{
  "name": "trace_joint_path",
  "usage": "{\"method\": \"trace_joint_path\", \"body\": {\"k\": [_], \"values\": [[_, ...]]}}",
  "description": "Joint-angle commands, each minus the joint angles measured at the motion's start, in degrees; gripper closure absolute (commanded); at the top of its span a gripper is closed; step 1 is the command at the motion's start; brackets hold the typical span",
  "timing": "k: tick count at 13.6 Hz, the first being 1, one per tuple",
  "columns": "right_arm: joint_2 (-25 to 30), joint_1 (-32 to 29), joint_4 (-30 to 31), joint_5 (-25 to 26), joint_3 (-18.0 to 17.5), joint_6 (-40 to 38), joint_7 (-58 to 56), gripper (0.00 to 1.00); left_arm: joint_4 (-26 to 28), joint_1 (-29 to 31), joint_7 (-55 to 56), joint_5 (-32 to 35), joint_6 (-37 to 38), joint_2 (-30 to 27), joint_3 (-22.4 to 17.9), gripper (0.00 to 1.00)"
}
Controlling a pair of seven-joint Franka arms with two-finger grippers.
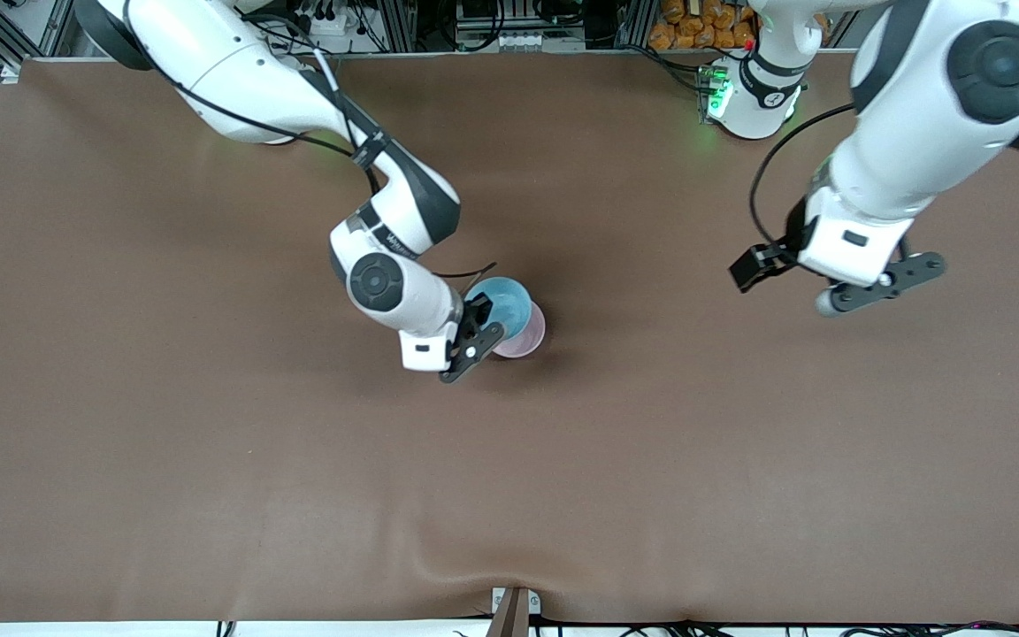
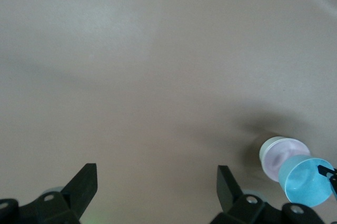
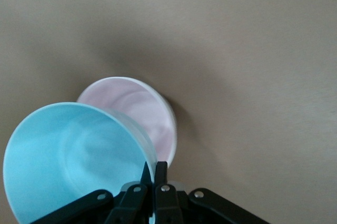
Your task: Stack pink and blue bowls on white bowl
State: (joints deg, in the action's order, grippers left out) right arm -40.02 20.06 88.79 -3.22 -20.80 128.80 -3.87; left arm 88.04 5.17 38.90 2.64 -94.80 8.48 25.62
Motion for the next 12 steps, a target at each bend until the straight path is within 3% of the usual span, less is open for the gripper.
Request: {"method": "trace_joint_path", "body": {"k": [1, 12], "values": [[0.6, 3.9, -0.5, 3.5, 2.7, 0.3, 5.6, 1.00, -2.8, 3.1, -5.3, -1.1, 3.7, -0.5, 0.2, 0.00], [-2.6, 4.1, -2.1, 3.5, 3.8, 1.7, 7.6, 1.00, -5.7, 8.4, -10.9, -0.8, 9.9, -3.0, 0.6, 0.00]]}}
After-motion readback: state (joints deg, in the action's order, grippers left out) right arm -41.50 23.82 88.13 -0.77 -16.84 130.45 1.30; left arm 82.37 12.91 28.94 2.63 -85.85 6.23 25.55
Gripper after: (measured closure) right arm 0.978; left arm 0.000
